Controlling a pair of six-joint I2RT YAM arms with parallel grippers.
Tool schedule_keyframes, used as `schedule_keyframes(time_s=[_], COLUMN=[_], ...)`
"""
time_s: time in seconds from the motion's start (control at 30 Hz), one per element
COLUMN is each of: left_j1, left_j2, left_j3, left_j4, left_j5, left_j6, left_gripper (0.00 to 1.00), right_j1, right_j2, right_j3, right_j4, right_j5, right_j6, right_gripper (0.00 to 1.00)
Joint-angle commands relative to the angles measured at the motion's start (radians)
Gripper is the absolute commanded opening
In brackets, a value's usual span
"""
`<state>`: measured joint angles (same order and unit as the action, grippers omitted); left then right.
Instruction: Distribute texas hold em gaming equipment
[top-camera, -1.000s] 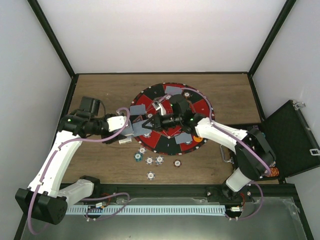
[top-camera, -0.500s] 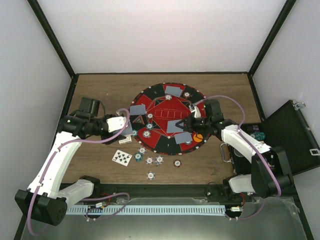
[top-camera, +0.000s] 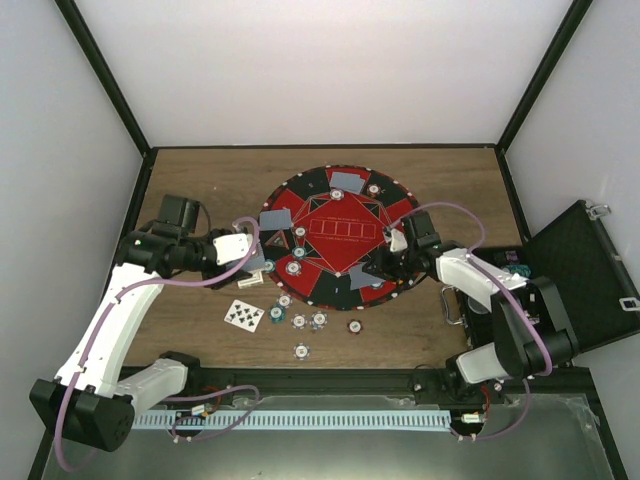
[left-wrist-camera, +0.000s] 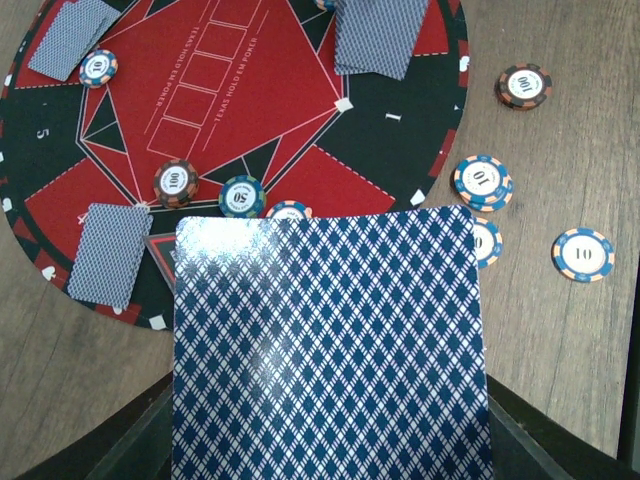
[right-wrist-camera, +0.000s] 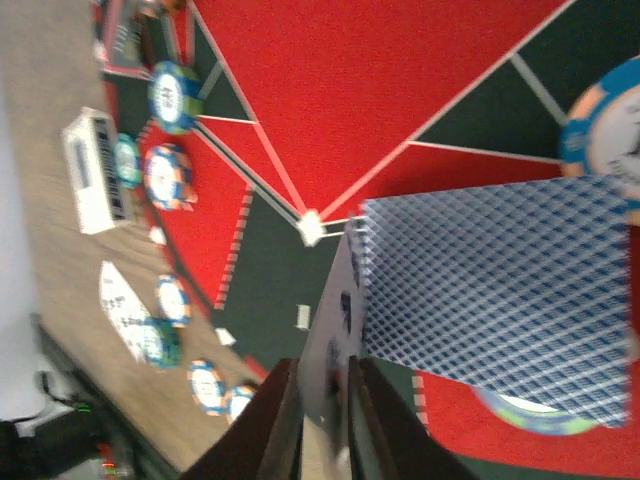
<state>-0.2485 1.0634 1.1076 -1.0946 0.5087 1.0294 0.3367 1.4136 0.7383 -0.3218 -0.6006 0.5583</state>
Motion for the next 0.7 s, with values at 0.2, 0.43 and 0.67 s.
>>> schedule_keyframes(time_s=[0.2,0.43,0.67], left_j1=[0.001,0.002,0.001], left_j2=[-0.011,-0.009,-0.006], left_j3=[-0.008,-0.01,-0.01], left_j4=[-0.009,-0.006,-0.006], left_j5=[0.02,0.03,0.032], left_j6=[0.021,0.02,0.016], left_gripper=[0.04,0.04,0.04], right_j1=[-0.005,0.017,0.181], right_j2=[-0.017,-0.102,-0.099], right_j3=[0.097,0.208,0.284], right_j4=[-0.186,-0.236,0.03], right_j5=[0.32,0.367,-0.049], right_j6=[-0.081,-0.038,0.164], right_gripper=[0.4,0.65,0.89])
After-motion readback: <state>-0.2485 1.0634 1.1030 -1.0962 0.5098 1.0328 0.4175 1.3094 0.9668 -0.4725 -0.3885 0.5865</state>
